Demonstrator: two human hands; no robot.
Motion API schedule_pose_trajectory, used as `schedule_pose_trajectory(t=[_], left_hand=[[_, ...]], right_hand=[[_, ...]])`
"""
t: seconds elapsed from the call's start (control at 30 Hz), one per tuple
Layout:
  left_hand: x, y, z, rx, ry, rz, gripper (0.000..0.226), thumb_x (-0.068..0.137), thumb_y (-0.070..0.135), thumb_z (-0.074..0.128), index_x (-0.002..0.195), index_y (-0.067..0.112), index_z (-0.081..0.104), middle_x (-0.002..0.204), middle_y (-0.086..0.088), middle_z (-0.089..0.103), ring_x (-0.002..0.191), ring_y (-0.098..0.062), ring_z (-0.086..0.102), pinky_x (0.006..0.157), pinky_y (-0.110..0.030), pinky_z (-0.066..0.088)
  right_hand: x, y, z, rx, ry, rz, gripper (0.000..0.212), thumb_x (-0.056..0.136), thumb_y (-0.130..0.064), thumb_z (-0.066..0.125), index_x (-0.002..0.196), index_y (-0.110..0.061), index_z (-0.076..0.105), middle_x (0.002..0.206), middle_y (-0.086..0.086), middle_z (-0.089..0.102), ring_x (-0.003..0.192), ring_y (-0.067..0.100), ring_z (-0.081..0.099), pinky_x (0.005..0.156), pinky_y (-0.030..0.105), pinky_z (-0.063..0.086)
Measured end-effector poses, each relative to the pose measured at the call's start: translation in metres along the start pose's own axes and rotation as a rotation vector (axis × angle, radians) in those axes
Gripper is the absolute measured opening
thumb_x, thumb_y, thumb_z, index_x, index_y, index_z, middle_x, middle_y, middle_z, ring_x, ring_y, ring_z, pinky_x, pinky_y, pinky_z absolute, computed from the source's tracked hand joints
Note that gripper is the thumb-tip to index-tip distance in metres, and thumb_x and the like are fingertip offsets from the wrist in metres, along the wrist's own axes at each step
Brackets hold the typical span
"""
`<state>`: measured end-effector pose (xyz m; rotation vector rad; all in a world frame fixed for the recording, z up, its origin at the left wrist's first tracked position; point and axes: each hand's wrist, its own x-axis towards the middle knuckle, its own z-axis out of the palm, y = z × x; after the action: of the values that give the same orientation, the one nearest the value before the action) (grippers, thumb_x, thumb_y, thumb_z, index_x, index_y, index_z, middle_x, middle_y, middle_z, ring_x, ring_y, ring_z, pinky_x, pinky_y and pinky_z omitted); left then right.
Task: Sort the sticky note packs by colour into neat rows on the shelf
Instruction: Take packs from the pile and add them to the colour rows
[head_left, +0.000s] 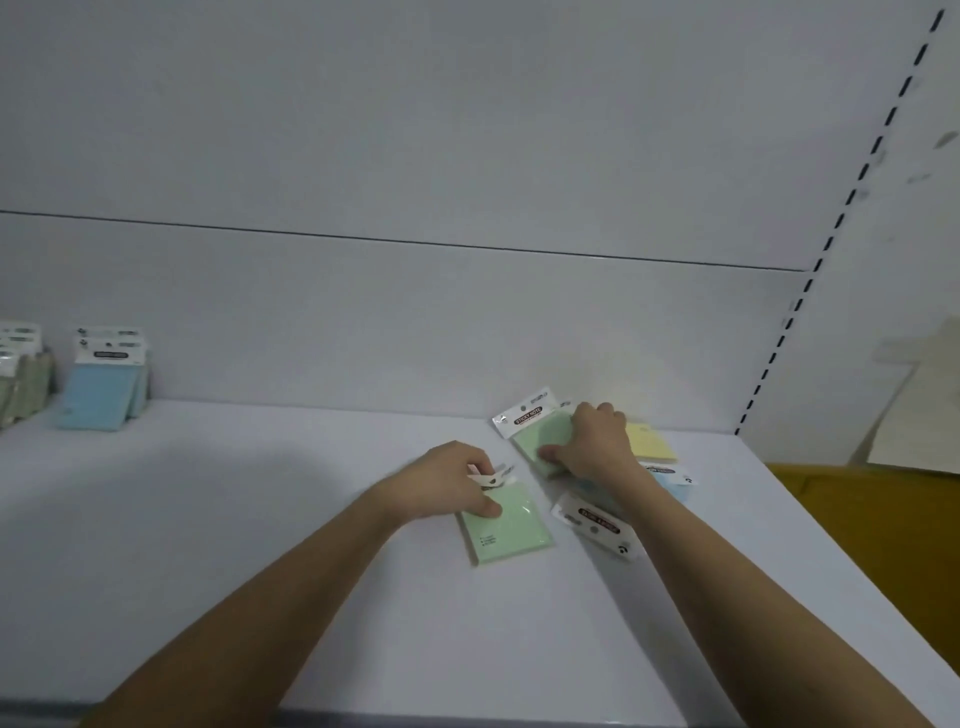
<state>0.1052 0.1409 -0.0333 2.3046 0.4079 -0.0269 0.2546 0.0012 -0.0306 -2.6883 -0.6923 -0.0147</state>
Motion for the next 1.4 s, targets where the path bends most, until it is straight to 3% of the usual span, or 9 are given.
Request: schedule_pose_trajectory(t=[0.1, 0.2, 0.4, 0.5, 0.6, 0.73, 0.87, 1.17, 1.4], left_hand=[[-0.008, 0.005, 0.002, -0.100, 0.067, -0.026, 0.027, 0.072, 0.020, 0.079, 0.094, 0.020, 0.065, 0.095, 0.002, 0.062, 0.082, -0.014, 0.059, 0.073, -0.025, 0.045], [-0.024, 0.011, -0.001, -0.353, 0.174, -0.039, 0.026, 0.076, 0.001, 0.075, 0.096, 0.014, 0.064, 0.088, -0.002, 0.065, 0.077, -0.015, 0.063, 0.067, -0.027, 0.052], [-0.060, 0.000, -0.005, -0.650, 0.536, -0.198, 0.042, 0.069, -0.005, 0.079, 0.106, 0.000, 0.060, 0.103, -0.014, 0.068, 0.087, -0.022, 0.068, 0.072, -0.031, 0.059], [-0.084, -0.010, -0.012, -0.744, 0.643, -0.237, 0.035, 0.073, -0.005, 0.077, 0.106, 0.000, 0.065, 0.105, -0.014, 0.071, 0.088, -0.023, 0.069, 0.073, -0.031, 0.059], [-0.112, -0.018, -0.024, -0.822, 0.721, -0.230, 0.031, 0.078, -0.005, 0.071, 0.108, 0.002, 0.067, 0.096, -0.010, 0.072, 0.082, -0.020, 0.069, 0.071, -0.028, 0.058], [-0.149, -0.034, -0.046, -0.936, 0.787, -0.224, 0.026, 0.085, -0.009, 0.058, 0.107, 0.002, 0.065, 0.094, -0.013, 0.069, 0.083, -0.024, 0.064, 0.079, -0.034, 0.053], [-0.187, -0.065, -0.076, -0.978, 0.839, -0.246, 0.019, 0.086, -0.008, 0.059, 0.103, -0.001, 0.064, 0.098, -0.016, 0.067, 0.084, -0.026, 0.064, 0.082, -0.036, 0.052], [-0.286, -0.149, -0.141, -1.042, 0.915, -0.230, 0.022, 0.082, -0.003, 0.069, 0.102, 0.005, 0.065, 0.095, -0.011, 0.071, 0.078, -0.021, 0.071, 0.064, -0.027, 0.058], [-0.343, -0.210, -0.195, -1.031, 0.986, -0.285, 0.031, 0.078, 0.004, 0.076, 0.106, 0.006, 0.064, 0.092, -0.011, 0.071, 0.073, -0.021, 0.065, 0.064, -0.028, 0.053]], right_hand=[[0.001, 0.005, -0.007, 0.151, -0.040, -0.045, 0.068, 0.073, -0.035, 0.080, 0.122, -0.005, 0.043, 0.123, 0.016, 0.048, 0.117, 0.034, 0.044, 0.094, 0.038, 0.038], [0.005, 0.010, -0.011, 0.385, -0.125, -0.066, 0.056, 0.074, -0.023, 0.080, 0.112, -0.012, 0.040, 0.111, 0.011, 0.058, 0.102, 0.031, 0.058, 0.086, 0.041, 0.049], [-0.003, -0.009, -0.009, 0.867, -0.267, -0.092, 0.018, 0.097, -0.010, 0.048, 0.113, -0.003, 0.051, 0.099, 0.014, 0.059, 0.075, 0.023, 0.059, 0.057, 0.033, 0.050], [-0.020, -0.029, -0.006, 1.051, -0.336, -0.073, 0.010, 0.095, -0.006, 0.044, 0.102, -0.008, 0.051, 0.087, 0.009, 0.060, 0.070, 0.019, 0.061, 0.056, 0.034, 0.054], [-0.038, -0.052, 0.000, 1.168, -0.427, -0.103, 0.011, 0.093, -0.003, 0.047, 0.102, -0.006, 0.052, 0.093, 0.014, 0.062, 0.073, 0.025, 0.066, 0.063, 0.043, 0.060], [-0.060, -0.089, 0.000, 1.232, -0.490, -0.143, 0.015, 0.088, -0.001, 0.050, 0.101, -0.005, 0.057, 0.094, 0.013, 0.065, 0.076, 0.027, 0.067, 0.069, 0.045, 0.061], [-0.084, -0.133, 0.006, 1.210, -0.442, -0.176, 0.015, 0.084, -0.003, 0.054, 0.094, -0.008, 0.064, 0.086, 0.006, 0.066, 0.075, 0.019, 0.063, 0.072, 0.035, 0.055], [-0.153, -0.246, 0.040, 1.214, -0.394, -0.192, 0.011, 0.085, -0.002, 0.061, 0.093, -0.008, 0.068, 0.085, 0.011, 0.068, 0.072, 0.024, 0.061, 0.069, 0.033, 0.054], [-0.193, -0.334, 0.061, 1.206, -0.429, -0.186, 0.011, 0.088, -0.003, 0.062, 0.099, -0.003, 0.066, 0.092, 0.009, 0.070, 0.077, 0.021, 0.067, 0.059, 0.026, 0.053]])
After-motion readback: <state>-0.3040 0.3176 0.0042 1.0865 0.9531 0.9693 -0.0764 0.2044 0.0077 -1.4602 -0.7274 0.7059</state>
